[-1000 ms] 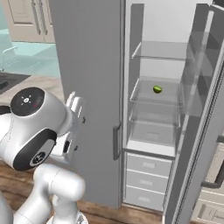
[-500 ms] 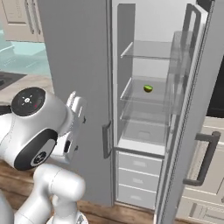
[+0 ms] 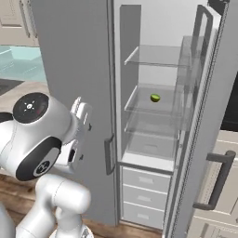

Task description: Retrieve the banana and kiwi from the fridge and place them into the bowl on the dining table.

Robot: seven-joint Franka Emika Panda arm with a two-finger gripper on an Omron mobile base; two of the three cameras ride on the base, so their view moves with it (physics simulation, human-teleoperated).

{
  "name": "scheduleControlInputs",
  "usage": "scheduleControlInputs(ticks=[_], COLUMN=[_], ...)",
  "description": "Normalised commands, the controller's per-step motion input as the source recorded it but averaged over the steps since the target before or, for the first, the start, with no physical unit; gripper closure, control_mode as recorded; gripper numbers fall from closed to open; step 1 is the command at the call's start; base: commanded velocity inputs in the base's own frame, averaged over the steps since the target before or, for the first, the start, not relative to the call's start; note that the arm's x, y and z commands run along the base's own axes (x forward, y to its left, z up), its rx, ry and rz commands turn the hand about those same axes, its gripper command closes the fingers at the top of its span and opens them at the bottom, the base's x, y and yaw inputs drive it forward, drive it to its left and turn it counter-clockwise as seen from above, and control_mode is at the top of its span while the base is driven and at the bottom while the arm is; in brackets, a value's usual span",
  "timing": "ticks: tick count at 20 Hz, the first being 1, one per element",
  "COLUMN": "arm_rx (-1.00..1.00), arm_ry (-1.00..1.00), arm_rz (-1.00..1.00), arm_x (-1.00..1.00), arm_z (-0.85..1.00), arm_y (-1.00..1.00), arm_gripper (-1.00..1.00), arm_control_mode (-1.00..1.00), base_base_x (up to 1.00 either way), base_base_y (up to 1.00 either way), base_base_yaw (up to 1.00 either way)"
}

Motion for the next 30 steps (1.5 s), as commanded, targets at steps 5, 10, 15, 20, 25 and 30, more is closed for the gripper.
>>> scheduleControlInputs(ticks=[5, 10, 15, 20, 25, 30], arm_rx=[0.00, 0.00, 0.00, 0.00, 0.00, 0.00], arm_ry=[0.00, 0.00, 0.00, 0.00, 0.00, 0.00], arm_rz=[0.00, 0.00, 0.00, 0.00, 0.00, 0.00], arm_x=[0.00, 0.00, 0.00, 0.00, 0.00, 0.00], arm_z=[0.00, 0.00, 0.00, 0.00, 0.00, 0.00], arm_y=[0.00, 0.00, 0.00, 0.00, 0.00, 0.00], arm_gripper=[-1.00, -1.00, -1.00, -1.00, -1.00, -1.00], arm_control_mode=[1.00, 1.00, 1.00, 1.00, 1.00, 1.00], base_base_x=[0.07, 0.00, 0.04, 0.74, 0.99, 0.85], base_base_y=[-0.32, -0.43, -0.35, -0.02, 0.08, 0.03], base_base_yaw=[0.00, 0.00, 0.00, 0.00, 0.02, 0.04])
